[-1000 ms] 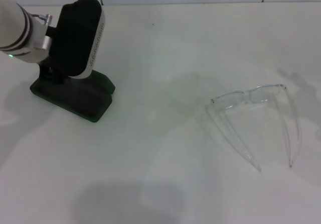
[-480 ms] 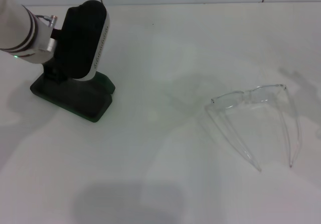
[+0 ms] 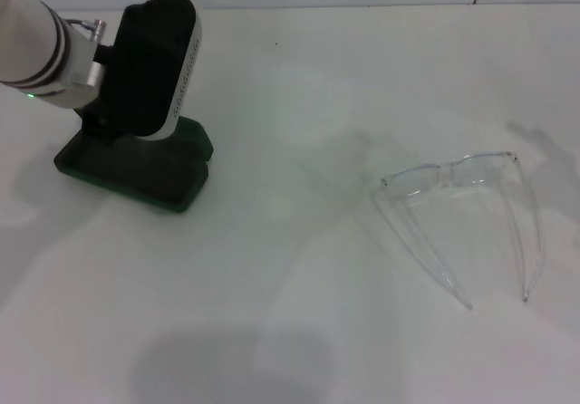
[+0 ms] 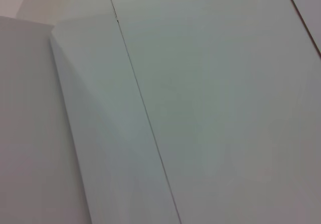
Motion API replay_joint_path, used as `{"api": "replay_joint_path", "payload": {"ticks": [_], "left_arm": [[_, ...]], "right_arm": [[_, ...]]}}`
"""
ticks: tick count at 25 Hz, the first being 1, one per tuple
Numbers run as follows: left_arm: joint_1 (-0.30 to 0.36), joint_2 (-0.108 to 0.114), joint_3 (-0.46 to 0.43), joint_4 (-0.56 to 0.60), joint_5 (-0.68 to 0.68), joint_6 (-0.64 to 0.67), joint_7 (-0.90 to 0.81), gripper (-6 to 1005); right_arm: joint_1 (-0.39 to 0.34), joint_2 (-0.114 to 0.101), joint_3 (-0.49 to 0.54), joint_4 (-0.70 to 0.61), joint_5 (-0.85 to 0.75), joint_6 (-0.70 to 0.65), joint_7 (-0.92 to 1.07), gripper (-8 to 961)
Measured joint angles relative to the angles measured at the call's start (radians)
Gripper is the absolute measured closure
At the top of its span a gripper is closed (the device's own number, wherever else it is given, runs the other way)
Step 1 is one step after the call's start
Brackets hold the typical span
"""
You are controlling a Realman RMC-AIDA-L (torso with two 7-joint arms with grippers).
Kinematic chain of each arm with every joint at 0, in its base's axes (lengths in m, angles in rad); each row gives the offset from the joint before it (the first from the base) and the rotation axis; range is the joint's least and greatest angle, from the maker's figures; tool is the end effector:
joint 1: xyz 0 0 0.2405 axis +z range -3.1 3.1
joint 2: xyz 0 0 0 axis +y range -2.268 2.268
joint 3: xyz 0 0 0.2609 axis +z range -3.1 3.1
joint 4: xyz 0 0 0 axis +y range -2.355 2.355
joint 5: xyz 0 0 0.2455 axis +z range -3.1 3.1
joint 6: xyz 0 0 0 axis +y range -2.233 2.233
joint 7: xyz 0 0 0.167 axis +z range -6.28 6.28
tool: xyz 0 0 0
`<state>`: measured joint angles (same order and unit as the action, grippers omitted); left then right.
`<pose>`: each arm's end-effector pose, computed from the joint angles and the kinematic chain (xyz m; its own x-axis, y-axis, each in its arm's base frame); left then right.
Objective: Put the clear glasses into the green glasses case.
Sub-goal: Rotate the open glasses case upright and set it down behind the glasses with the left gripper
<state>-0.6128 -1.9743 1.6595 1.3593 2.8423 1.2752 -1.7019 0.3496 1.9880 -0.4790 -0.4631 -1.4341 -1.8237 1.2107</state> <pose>-0.1887 0.4387 -0.0088 0.5889 -0.2825 -0.7573 -0.5560 -0.8216 -0.1258 0.3153 0.3206 0.0873 0.3903 0.0184 -0.9205 -0.5961 -0.7569 -0.2679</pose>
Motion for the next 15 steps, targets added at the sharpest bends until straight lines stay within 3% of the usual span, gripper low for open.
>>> {"api": "replay_joint_path", "payload": {"ticks": [9,15], "left_arm": [[0.022,-0.018,-0.019,0.149,-0.002,0.029,-0.132,814],[0.055,-0.095,-0.023,0.277,-0.003,0.096,-0.264,817]], "right_arm": [[0.000,-0.002,0.018,0.007,0.000,-0.001,-0.009,98],[-0.007,-0.010,0.030,0.027,0.000,-0.012,-0.023,98]]}}
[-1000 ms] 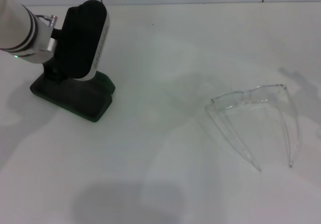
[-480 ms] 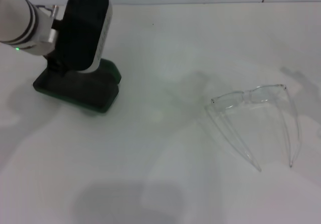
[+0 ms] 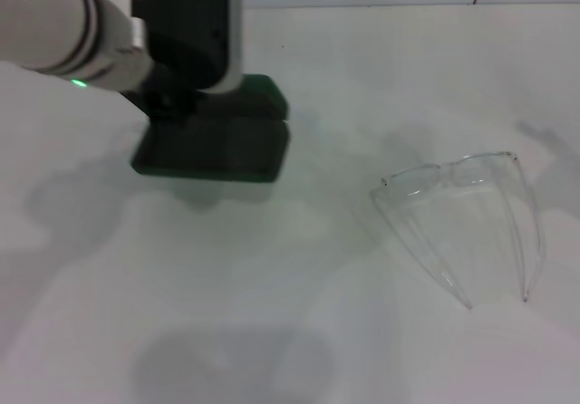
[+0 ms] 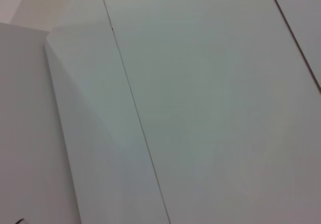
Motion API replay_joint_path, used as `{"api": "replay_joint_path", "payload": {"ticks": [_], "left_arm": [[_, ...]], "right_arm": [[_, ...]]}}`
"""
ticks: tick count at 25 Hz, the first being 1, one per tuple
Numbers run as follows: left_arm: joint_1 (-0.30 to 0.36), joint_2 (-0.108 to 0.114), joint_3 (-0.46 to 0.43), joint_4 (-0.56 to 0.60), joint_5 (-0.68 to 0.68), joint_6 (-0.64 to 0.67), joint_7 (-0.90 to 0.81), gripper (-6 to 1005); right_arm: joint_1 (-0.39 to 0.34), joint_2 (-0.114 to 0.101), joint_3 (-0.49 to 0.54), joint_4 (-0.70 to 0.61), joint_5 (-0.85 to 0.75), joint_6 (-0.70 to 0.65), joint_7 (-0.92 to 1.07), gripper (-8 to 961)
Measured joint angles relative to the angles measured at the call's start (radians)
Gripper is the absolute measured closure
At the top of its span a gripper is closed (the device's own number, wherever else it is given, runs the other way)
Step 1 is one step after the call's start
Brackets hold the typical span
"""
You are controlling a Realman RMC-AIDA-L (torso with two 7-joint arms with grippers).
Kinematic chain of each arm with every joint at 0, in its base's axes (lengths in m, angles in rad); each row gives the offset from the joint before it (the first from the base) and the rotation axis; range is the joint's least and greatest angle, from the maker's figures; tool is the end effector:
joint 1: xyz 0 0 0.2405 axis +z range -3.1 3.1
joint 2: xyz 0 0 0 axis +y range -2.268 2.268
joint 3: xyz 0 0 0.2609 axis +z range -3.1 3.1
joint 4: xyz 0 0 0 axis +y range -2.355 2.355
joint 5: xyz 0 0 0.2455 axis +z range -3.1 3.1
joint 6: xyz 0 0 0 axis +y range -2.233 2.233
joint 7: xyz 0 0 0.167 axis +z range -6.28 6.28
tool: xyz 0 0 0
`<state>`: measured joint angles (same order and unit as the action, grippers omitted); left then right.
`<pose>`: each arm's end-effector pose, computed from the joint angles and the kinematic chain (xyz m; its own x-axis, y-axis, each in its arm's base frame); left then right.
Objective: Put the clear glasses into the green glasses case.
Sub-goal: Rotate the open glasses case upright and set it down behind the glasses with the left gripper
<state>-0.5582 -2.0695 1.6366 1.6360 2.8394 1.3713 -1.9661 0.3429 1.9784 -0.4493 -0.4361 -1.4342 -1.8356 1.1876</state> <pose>-0.1190 0.4095 -0.0095 0.7908 -0.1439 -0.5950 -0.4313 -0.8207 -0.3748 0.3215 0.3160 0.0915 0.3826 0.0419 -0.9230 -0.6075 -0.7412 -0.2854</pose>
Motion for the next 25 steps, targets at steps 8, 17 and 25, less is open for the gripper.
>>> {"api": "replay_joint_path", "payload": {"ticks": [8,17,25], "left_arm": [[0.014,-0.014,0.143,-0.013,0.002,-0.051,-0.174,821],[0.008,-0.016,0.292,-0.089,0.004,-0.191,-0.250,831],[-0.036,-0.015,0.319,-0.180,0.005,-0.253,-0.279,837]], "right_arm": [[-0.033,-0.004,0.003,0.006,0.000,-0.029,-0.001,99],[-0.079,-0.008,0.023,0.007,0.000,-0.064,-0.004,101],[-0.095,-0.012,0.024,0.020,0.000,-0.075,-0.018,102]]}}
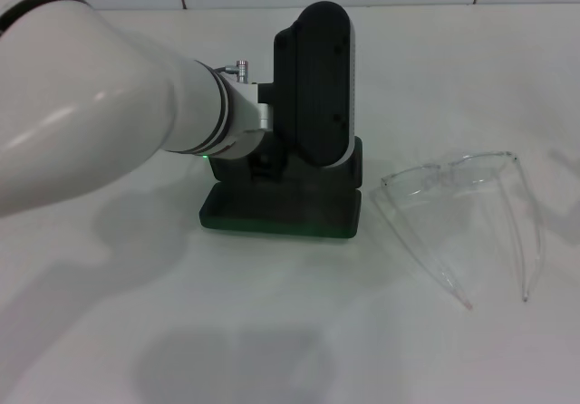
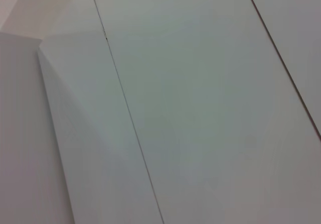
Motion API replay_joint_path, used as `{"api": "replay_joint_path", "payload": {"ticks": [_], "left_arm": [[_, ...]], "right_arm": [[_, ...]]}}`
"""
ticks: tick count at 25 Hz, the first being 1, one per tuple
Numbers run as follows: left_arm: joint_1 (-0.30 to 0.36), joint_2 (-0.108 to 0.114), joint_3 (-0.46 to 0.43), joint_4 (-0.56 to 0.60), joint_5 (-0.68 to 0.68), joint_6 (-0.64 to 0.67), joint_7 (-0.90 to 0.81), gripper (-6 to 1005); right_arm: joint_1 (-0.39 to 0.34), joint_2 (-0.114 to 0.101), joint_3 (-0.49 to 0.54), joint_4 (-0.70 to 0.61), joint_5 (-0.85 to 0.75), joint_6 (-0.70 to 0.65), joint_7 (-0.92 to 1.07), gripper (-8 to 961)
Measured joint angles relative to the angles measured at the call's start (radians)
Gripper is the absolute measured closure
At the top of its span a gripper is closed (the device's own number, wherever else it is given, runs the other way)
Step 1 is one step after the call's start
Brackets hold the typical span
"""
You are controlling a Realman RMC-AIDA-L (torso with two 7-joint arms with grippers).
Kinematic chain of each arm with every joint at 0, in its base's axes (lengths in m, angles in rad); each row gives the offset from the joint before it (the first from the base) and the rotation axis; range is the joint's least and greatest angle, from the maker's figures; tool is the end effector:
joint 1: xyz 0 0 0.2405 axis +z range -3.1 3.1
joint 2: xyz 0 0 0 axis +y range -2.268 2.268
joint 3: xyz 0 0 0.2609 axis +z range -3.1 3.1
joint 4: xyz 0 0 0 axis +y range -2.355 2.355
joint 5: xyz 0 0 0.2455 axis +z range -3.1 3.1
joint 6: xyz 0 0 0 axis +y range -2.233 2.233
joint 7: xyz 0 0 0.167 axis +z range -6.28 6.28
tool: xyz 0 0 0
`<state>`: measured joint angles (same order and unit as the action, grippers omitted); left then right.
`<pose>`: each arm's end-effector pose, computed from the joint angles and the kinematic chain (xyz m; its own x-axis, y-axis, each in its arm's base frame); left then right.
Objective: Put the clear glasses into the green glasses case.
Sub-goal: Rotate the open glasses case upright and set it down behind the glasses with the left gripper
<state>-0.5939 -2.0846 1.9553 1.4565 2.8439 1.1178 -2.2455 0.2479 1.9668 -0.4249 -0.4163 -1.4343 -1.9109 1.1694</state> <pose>-0.1085 0.3891 -0.1093 0.8294 -0.1749 -0.5305 -0.4076 -0.8390 -0.3605 0.3450 0.2749 0.0979 0.3684 0.0479 -0.9284 -0.6380 -0.7134 -0.2899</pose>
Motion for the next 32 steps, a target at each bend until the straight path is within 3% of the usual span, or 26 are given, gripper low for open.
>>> {"api": "replay_joint_path", "payload": {"ticks": [15,32], "left_arm": [[-0.009,-0.002,0.010,-0.021,0.000,-0.071,-0.006,889],[-0.035,0.000,0.016,-0.079,-0.001,-0.075,-0.002,844]], "right_arm": [[-0.003,0.000,0.000,0.002,-0.002,-0.004,-0.002,103],[-0.010,0.000,0.000,0.004,0.000,-0.003,-0.009,105]]}}
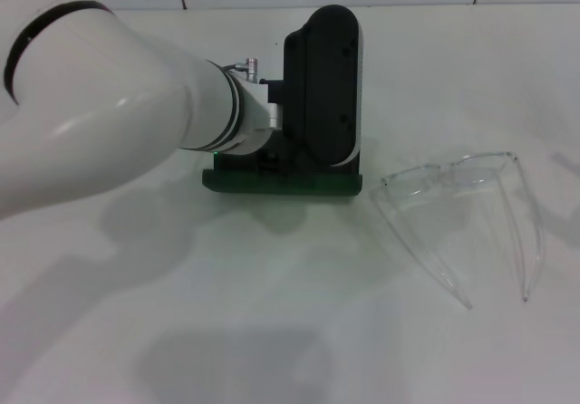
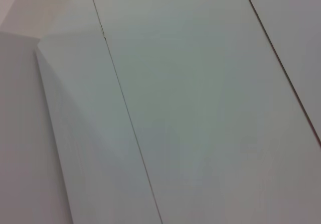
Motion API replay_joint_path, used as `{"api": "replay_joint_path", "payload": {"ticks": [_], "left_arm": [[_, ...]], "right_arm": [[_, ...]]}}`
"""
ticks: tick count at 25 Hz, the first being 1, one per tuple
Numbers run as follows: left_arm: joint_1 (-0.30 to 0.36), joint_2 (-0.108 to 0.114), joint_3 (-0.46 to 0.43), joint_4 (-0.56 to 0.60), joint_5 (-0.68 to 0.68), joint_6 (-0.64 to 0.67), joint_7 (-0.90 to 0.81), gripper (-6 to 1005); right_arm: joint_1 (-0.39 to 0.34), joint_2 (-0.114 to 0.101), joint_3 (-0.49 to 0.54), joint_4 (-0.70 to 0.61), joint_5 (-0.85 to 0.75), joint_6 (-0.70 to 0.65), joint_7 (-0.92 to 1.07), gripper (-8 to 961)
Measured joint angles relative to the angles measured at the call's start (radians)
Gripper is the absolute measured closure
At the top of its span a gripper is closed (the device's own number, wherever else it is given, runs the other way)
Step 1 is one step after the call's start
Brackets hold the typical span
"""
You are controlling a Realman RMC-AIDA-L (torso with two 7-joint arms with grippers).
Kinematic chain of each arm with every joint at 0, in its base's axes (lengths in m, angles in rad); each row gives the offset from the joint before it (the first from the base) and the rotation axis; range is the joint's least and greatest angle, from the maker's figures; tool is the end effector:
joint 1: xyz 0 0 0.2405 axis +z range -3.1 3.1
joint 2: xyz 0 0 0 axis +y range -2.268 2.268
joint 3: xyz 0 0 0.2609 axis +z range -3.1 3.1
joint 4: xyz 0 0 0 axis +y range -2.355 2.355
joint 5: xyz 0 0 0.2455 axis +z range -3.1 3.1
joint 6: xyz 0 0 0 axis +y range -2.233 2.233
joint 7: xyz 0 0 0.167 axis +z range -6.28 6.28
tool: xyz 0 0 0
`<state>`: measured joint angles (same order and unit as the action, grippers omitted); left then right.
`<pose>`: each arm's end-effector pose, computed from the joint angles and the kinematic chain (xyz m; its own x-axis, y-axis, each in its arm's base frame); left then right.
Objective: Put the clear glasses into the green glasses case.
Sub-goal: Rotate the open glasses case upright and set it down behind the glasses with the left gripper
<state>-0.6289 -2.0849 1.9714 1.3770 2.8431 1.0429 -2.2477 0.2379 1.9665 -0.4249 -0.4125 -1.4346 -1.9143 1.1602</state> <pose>-0.1110 0.3984 -0.1204 0.8238 -0.1928 -0.5331 -0.4291 -0.8266 -0.3642 0.3476 0.2708 0.0974 0.3713 0.0496 -0.9272 -0.6414 -0.7083 -0.2948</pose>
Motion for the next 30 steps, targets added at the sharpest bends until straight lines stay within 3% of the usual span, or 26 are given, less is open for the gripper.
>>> {"api": "replay_joint_path", "payload": {"ticks": [5,19,30], "left_arm": [[0.000,-0.001,0.000,0.001,-0.001,0.001,0.000,686],[-0.009,0.003,-0.010,0.074,-0.003,0.091,0.023,685],[0.051,-0.002,-0.014,0.115,-0.003,0.163,0.024,685]], "right_arm": [[-0.003,0.000,0.000,0.000,0.000,0.000,0.000,106],[-0.002,0.000,0.000,0.002,0.001,0.001,-0.002,108],[0.006,-0.003,0.011,0.023,-0.003,0.003,-0.017,109]]}}
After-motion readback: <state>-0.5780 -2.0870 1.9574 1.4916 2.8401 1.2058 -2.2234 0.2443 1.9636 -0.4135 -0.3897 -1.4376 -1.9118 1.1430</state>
